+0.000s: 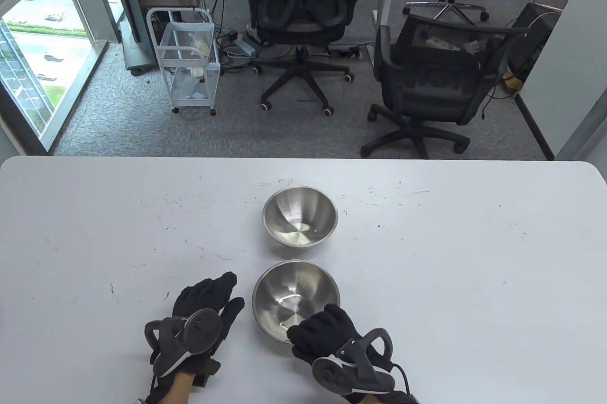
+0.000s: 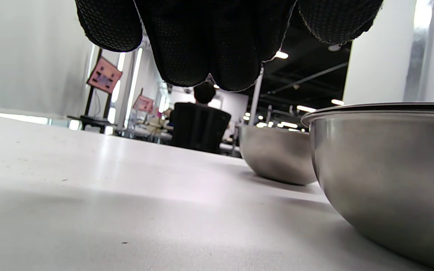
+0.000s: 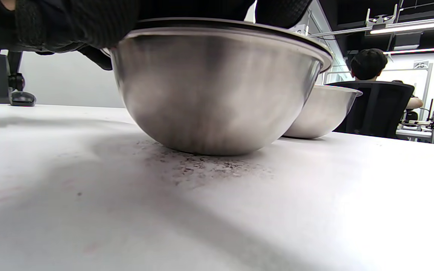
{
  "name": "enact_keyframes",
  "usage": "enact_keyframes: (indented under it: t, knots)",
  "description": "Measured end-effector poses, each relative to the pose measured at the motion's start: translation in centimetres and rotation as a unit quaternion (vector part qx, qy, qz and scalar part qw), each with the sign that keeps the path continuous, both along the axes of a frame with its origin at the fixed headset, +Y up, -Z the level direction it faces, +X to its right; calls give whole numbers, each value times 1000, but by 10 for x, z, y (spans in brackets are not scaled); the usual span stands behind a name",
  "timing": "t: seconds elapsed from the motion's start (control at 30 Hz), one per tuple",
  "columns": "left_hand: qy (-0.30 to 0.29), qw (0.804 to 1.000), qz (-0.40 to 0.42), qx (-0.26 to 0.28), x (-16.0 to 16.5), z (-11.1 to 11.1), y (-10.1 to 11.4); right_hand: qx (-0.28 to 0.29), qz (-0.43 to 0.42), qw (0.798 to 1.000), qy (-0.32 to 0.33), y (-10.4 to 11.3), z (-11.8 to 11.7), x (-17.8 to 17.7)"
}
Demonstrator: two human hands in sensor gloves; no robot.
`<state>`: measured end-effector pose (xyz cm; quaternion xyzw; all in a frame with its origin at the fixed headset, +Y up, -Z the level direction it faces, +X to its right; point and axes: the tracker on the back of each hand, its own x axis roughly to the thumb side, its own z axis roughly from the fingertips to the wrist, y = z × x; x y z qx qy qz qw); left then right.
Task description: Nest mixing bowl into mixing bowl
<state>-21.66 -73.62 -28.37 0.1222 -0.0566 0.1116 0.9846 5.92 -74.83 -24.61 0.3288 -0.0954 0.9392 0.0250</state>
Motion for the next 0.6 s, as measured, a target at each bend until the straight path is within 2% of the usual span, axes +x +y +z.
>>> enact_keyframes:
  t: [0.17, 0.33, 0.6]
  knots:
    - [17, 999, 23, -18, -7, -9, -1, 12, -24, 1000, -6, 7, 1, 11]
    - [22, 998, 43, -43, -7, -20, 1, 18, -58, 997, -50, 15, -7, 43]
    - [12, 999, -42, -32, 9, -47, 15, -4, -103, 985, -137, 15, -28, 98]
